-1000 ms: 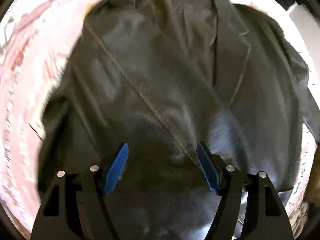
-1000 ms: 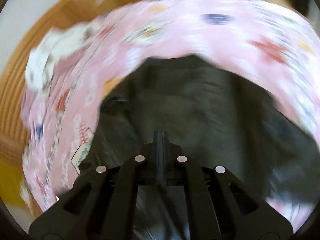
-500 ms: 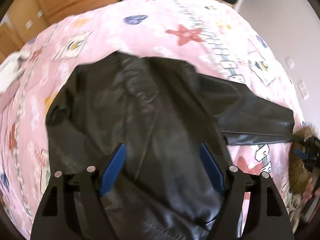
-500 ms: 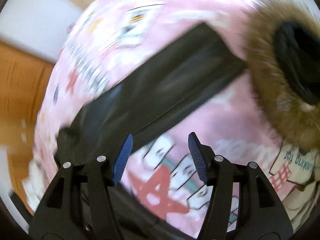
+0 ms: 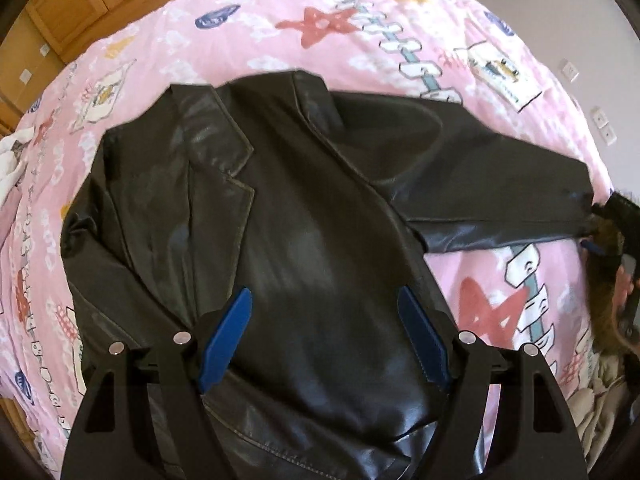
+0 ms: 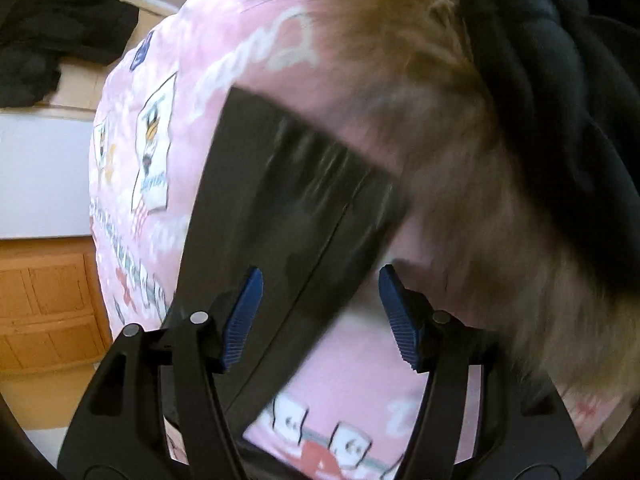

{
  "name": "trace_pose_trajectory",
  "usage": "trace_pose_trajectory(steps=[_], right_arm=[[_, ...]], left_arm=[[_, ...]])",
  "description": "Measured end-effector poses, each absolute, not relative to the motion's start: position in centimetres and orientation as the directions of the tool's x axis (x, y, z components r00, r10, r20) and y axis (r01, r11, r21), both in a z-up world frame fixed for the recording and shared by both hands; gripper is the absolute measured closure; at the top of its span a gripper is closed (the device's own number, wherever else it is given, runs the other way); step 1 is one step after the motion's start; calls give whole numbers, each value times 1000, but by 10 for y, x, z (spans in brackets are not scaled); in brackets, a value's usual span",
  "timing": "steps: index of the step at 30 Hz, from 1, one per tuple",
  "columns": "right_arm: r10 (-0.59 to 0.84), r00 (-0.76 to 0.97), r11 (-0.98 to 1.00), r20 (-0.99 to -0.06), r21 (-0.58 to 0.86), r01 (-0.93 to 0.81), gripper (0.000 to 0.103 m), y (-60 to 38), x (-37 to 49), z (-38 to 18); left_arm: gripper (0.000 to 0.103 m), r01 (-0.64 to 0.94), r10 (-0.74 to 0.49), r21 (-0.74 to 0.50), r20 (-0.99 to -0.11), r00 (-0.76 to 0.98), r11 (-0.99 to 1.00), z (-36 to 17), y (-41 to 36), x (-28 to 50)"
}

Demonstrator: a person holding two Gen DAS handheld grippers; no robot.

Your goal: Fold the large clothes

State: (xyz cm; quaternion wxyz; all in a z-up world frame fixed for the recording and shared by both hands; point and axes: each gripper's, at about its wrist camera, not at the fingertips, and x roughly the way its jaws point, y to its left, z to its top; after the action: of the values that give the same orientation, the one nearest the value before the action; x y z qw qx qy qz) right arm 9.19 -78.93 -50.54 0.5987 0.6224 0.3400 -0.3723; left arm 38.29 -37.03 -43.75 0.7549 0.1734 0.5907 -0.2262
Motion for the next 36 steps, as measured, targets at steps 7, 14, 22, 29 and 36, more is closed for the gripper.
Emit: trace_pose_trajectory(steps=[7, 14, 22, 29, 36], right_arm=[[-83, 595, -91, -799, 601, 794, 40, -811, 84, -519], [-83, 595, 82, -800, 589, 804, 90, -810, 96, -515], [-113, 670, 276, -734, 624, 731, 95, -800, 117, -465], [-138, 753, 562, -643, 575, 594, 96, -747, 170, -362], [-13, 857, 783, -515, 528, 329, 96, -621, 224, -256]], left_arm=[[31, 514, -94, 4, -982, 165, 858, -461, -354, 387], [31, 405, -41, 19, -989, 139, 914, -484, -340, 405], [43, 260, -49, -26, -995, 83, 965, -501, -309, 425], [49, 248, 40, 70, -992, 122, 966, -497, -259, 418], [70, 138, 94, 104, -993, 77, 985, -511, -177, 414]])
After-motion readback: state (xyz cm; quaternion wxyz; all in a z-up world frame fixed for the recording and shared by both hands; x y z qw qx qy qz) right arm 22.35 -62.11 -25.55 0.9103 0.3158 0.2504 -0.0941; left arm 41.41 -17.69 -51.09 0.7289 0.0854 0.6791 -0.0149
